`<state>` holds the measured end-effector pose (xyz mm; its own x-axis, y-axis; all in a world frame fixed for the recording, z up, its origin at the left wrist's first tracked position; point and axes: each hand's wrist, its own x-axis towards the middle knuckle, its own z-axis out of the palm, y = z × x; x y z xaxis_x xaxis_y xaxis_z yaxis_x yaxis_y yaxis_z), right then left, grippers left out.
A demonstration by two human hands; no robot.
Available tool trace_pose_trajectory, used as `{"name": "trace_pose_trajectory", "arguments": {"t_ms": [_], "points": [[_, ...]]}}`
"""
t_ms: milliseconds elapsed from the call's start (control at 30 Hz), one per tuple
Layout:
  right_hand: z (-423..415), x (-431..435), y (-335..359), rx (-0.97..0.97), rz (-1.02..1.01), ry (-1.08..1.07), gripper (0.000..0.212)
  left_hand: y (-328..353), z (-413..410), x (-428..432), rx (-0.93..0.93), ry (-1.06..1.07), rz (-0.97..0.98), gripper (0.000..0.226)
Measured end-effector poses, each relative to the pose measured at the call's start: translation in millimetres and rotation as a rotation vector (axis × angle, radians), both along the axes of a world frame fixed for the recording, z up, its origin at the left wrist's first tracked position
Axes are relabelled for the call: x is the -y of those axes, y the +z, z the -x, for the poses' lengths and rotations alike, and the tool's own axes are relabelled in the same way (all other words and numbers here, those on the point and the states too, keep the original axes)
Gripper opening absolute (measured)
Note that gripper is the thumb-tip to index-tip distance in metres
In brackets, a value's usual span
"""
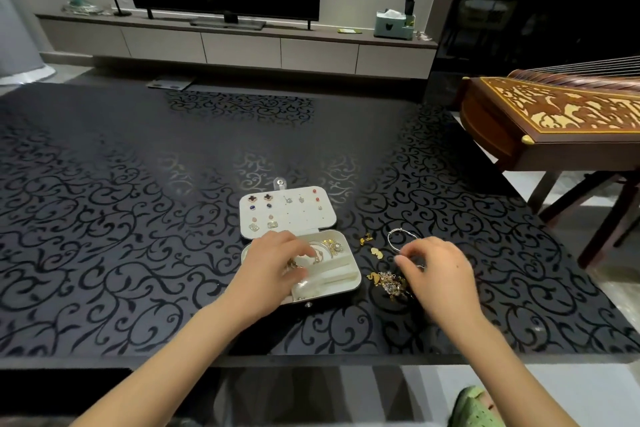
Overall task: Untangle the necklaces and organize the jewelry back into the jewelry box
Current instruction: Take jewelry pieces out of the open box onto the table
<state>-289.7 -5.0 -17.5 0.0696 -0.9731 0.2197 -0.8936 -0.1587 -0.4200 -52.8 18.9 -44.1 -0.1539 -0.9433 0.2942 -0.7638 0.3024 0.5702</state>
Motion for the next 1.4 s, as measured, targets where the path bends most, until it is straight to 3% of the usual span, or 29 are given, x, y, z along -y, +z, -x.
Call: {"name": "trace_pose_trajectory", "arguments": {"t_ms": [100,200,400,533,800,1100,1233,1300,1400], "points": [[-34,-19,12,0.163,-0.076,0.222,0.014,-2,-2,-12,-0.107,0.06,-0.011,0.02],[-64,-26,2,-0.052,-0.135,0.379,0.028,-1,-3,-21,-0.169,0.066,-0.064,0.03],[-81,-22,-4,-0.196,-0.251,0.329,0.042,-5,-3,-23,-0.152,0.016,-0.145,0.018],[-97,-14,4,-0.276,-0.3,0.294,0.032,-11,0,-20,-0.065,0.108,-0.077,0.013],[-129,-1,8,-0.438,-0.322,0.185,0.033,-1,-8,-11,-0.196,0.193,-0.161,0.019],[-120,-3,1,-0.289,-0.486,0.117,0.036,0,-5,-14,-0.227,0.181,-0.246,0.02],[-110,-8,3,-0.151,-0.491,0.134,0.017,0,-1,-14,-0.185,0.168,-0.244,0.016],[-101,-6,2,-0.029,-0.509,0.145,0.03,1,2,-14,-0.175,0.154,-0.228,0.013],[-88,-1,4,0.257,-0.528,0.188,0.024,2,-1,-15,-0.195,0.146,-0.216,0.01]]}}
